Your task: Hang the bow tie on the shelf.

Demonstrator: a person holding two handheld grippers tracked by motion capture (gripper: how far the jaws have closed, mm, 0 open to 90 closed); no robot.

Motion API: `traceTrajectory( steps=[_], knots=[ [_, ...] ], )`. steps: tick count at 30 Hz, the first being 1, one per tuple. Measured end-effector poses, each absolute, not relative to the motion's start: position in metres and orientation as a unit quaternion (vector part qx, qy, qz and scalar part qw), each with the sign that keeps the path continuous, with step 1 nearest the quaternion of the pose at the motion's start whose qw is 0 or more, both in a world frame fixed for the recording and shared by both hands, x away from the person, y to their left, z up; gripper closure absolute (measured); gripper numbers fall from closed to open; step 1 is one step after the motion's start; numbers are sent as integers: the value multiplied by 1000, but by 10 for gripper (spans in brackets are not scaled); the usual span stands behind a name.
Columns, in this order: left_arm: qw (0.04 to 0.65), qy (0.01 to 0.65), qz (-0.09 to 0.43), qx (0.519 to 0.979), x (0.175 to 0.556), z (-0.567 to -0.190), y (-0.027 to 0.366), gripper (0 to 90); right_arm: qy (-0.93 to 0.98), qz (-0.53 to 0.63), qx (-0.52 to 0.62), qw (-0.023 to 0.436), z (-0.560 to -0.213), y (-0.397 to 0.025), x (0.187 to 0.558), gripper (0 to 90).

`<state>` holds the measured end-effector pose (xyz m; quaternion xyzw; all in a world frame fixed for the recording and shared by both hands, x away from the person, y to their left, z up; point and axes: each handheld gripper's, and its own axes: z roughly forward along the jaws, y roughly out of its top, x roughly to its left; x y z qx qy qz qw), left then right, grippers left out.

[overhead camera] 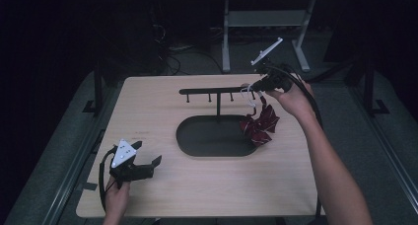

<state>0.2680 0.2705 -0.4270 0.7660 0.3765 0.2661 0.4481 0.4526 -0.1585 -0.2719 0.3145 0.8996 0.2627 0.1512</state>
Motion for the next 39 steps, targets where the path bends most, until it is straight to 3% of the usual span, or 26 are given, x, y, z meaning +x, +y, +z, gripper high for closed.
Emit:
traceTrajectory(
  steps=[39],
  knots=[
    [447,375,265,767,267,-427,269,130,897,279,323,117,-292,-183,440,794]
  ],
)
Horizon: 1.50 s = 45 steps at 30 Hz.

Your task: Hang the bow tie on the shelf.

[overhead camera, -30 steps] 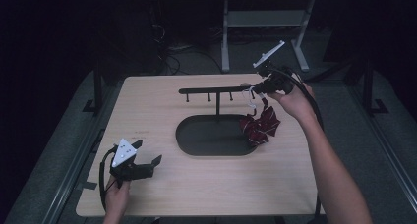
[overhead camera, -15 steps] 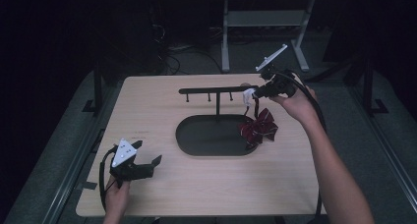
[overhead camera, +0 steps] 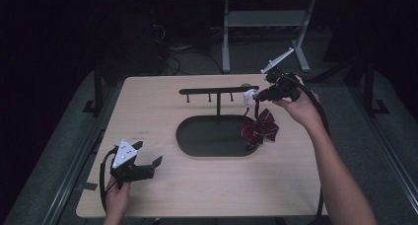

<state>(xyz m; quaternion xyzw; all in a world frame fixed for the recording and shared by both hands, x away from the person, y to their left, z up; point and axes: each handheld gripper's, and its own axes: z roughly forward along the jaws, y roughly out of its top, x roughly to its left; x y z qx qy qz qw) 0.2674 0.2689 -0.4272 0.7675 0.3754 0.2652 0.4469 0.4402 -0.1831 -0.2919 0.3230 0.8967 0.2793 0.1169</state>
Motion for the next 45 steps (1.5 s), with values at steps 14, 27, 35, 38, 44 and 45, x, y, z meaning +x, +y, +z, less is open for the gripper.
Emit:
traceTrajectory(
  steps=[14,27,35,38,44,45],
  knots=[
    [446,375,265,768,267,-427,269,130,891,289,334,104,-298,-195,437,772],
    [443,372,266,771,267,-427,269,130,888,290,343,93,-310,-201,437,742],
    [445,372,264,771,266,-427,269,129,885,292,354,81,-319,-206,436,688],
    [445,371,265,771,266,-427,269,130,883,296,355,80,-323,-209,435,680],
    [444,371,264,772,266,-427,268,130,880,298,361,74,-328,-215,433,666],
    [443,371,264,772,266,-427,268,130,880,299,362,73,-329,-215,432,663]
  ],
)
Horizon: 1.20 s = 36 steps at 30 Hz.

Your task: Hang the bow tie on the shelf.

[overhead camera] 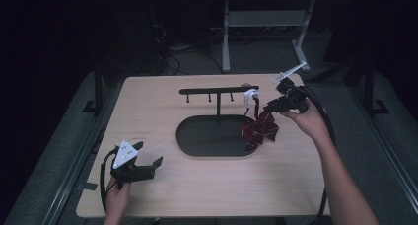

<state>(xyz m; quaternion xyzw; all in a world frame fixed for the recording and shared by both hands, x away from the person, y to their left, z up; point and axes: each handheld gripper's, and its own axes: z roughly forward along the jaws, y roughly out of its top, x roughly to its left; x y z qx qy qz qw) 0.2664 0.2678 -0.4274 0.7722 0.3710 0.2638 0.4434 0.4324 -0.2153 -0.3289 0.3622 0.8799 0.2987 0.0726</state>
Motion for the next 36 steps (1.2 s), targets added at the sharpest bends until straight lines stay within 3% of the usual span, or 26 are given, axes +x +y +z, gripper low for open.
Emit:
traceTrajectory(
  steps=[36],
  knots=[
    [442,373,270,770,266,-427,271,129,874,308,375,41,-351,-231,421,609]
  ],
)
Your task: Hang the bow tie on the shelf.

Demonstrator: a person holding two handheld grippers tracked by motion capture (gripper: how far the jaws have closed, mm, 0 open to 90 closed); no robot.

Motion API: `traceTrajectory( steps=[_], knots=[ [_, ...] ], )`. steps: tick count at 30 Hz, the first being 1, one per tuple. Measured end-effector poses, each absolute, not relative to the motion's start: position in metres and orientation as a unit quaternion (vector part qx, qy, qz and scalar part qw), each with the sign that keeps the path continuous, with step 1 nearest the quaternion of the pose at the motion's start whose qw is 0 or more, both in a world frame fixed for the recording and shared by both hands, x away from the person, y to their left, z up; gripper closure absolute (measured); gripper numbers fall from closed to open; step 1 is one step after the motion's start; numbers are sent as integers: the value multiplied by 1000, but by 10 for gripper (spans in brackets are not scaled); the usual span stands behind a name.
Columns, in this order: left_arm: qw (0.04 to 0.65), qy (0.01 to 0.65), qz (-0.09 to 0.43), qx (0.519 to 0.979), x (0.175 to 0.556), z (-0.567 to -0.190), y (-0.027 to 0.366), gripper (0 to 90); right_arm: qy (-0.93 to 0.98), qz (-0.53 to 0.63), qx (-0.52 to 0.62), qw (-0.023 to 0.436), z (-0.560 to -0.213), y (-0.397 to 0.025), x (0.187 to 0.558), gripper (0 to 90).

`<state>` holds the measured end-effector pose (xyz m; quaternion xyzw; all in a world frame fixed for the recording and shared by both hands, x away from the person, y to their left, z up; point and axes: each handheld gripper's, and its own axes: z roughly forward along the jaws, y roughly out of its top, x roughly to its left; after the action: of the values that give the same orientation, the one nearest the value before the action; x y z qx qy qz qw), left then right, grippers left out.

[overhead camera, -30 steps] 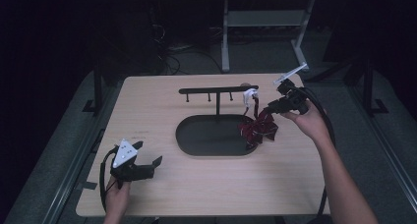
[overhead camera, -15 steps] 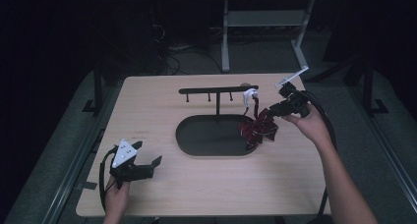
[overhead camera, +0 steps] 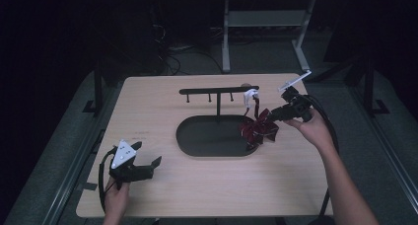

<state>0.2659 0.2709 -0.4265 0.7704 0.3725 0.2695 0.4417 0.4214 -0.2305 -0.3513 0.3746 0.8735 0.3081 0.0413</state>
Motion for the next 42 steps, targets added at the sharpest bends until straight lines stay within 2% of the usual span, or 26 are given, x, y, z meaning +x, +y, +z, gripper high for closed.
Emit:
traceTrajectory(
  steps=[42],
  knots=[
    [439,373,260,775,267,-428,269,130,868,313,386,23,-388,-250,391,557]
  ],
)
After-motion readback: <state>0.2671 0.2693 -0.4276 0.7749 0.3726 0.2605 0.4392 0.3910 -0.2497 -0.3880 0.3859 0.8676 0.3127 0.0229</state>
